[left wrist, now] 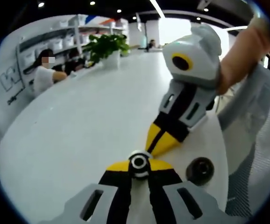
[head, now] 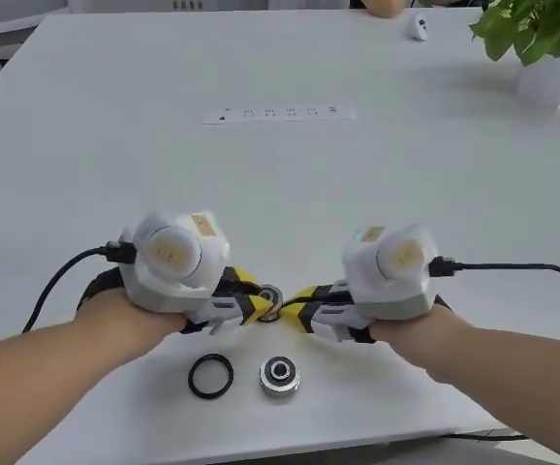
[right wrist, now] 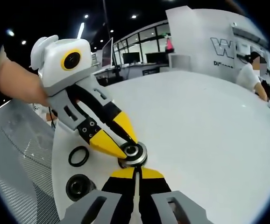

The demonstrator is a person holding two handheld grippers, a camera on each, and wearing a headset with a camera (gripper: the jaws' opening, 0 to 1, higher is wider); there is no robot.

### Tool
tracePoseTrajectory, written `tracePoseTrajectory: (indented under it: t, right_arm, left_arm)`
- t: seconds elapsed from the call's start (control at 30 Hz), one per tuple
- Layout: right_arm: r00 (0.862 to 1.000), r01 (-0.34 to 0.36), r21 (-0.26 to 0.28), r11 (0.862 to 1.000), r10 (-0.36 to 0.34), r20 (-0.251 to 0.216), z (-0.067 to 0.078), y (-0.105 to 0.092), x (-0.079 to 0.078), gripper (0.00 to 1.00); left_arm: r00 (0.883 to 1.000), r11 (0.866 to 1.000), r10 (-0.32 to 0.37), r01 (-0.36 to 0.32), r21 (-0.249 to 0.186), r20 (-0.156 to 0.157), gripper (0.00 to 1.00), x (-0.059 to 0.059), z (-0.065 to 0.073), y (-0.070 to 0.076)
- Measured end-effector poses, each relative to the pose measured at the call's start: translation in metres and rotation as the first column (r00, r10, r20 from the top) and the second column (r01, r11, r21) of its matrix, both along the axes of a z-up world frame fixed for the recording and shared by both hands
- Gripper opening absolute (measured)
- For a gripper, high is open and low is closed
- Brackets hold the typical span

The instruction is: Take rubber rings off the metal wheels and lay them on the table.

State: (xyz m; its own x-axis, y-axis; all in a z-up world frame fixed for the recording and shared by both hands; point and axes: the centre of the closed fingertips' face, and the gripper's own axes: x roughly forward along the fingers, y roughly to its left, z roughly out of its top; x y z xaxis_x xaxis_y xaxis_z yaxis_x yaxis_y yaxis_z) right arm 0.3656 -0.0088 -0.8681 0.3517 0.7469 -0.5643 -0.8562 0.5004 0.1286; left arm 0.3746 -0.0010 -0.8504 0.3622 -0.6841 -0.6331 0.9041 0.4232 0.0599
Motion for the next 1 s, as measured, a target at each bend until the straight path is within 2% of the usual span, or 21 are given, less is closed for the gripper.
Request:
tracePoseTrajectory:
  t: [0.17,0.27,0.33,0.6,0.63,0.8,0.93,1.0]
  right_arm:
    - [1.000,0.013,-0.004,1.000,-0.013,-0.008,-0.001,0.000,0.002,0.00]
    - [0.995,0.069,0.058,0.996,-0.064,-0.075,0.001,-0.001,0.003,0.00]
    - [0.993,0.088,0.070,0.994,-0.082,-0.089,0.002,-0.004,0.004,0.00]
    - [0.988,0.119,0.104,0.987,-0.108,-0.108,0.006,-0.006,0.006,0.00]
    - [0.988,0.132,0.110,0.985,-0.122,-0.093,0.009,-0.007,0.010,0.00]
    - [0.983,0.156,0.143,0.977,-0.140,-0.119,0.012,-0.007,0.011,0.00]
    - [0.984,0.159,0.149,0.976,-0.144,-0.107,0.016,-0.005,0.011,0.00]
    - [0.983,0.162,0.159,0.974,-0.145,-0.115,0.017,-0.003,0.011,0.00]
  left_arm:
    - [1.000,1.000,0.008,-0.008,0.007,0.013,0.13,0.001,0.000,0.001]
    - [1.000,1.000,0.017,-0.017,0.005,0.009,0.13,0.002,0.000,0.002]
    - [1.000,1.000,0.016,-0.016,0.011,0.008,0.13,0.001,0.000,0.001]
    - [1.000,1.000,0.023,-0.023,0.014,0.005,0.12,0.001,0.000,0.001]
    - [1.000,1.000,0.024,-0.024,0.015,0.003,0.12,0.000,0.000,0.001]
    - [1.000,0.999,0.031,-0.031,0.018,0.003,0.12,-0.001,0.000,0.001]
    - [0.999,0.999,0.035,-0.035,0.024,0.006,0.12,-0.002,-0.001,0.000]
    - [0.999,0.999,0.035,-0.035,0.026,0.010,0.12,-0.002,-0.001,0.001]
